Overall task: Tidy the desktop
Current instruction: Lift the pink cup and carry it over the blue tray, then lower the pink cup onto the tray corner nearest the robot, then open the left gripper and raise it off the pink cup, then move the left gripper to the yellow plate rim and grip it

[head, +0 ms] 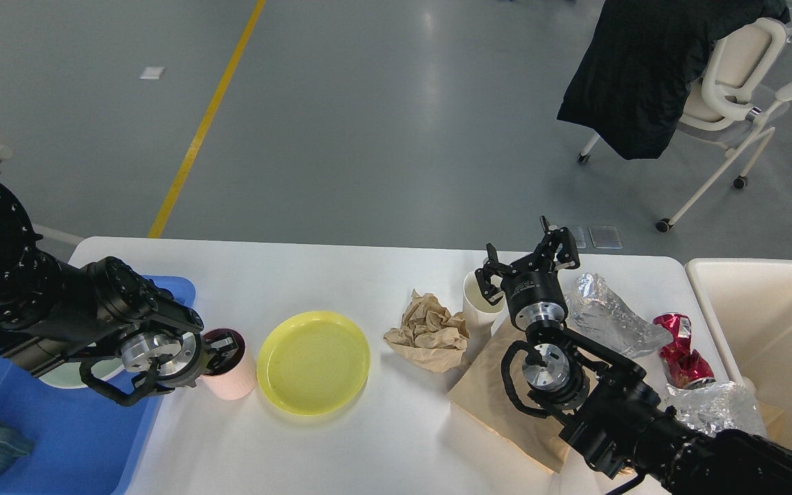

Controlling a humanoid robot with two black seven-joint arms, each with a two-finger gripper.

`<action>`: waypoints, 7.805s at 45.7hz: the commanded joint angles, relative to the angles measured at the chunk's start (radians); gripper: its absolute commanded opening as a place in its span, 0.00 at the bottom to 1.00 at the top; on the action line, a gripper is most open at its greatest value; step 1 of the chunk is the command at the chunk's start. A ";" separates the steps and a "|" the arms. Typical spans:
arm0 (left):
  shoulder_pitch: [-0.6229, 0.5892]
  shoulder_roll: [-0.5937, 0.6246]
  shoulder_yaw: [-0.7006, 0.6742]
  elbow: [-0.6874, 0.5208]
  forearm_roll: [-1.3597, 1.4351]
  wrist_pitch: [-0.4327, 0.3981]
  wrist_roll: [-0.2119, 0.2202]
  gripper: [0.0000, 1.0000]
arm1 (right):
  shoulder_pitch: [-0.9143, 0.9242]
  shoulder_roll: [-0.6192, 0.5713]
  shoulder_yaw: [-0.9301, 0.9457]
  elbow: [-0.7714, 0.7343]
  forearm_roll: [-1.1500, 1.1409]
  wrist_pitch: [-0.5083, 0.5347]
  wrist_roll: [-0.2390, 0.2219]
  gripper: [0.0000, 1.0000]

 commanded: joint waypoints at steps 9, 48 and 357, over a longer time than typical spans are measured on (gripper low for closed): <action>0.035 0.000 0.000 0.040 0.002 0.005 0.000 0.37 | 0.000 0.000 0.000 0.000 0.000 0.000 0.000 1.00; 0.123 -0.005 -0.060 0.123 0.003 0.051 -0.004 0.00 | 0.000 0.000 0.000 0.000 0.000 0.000 0.000 1.00; 0.321 0.098 -0.607 0.217 0.204 0.117 0.279 0.74 | 0.000 0.000 0.000 -0.002 0.000 0.000 0.000 1.00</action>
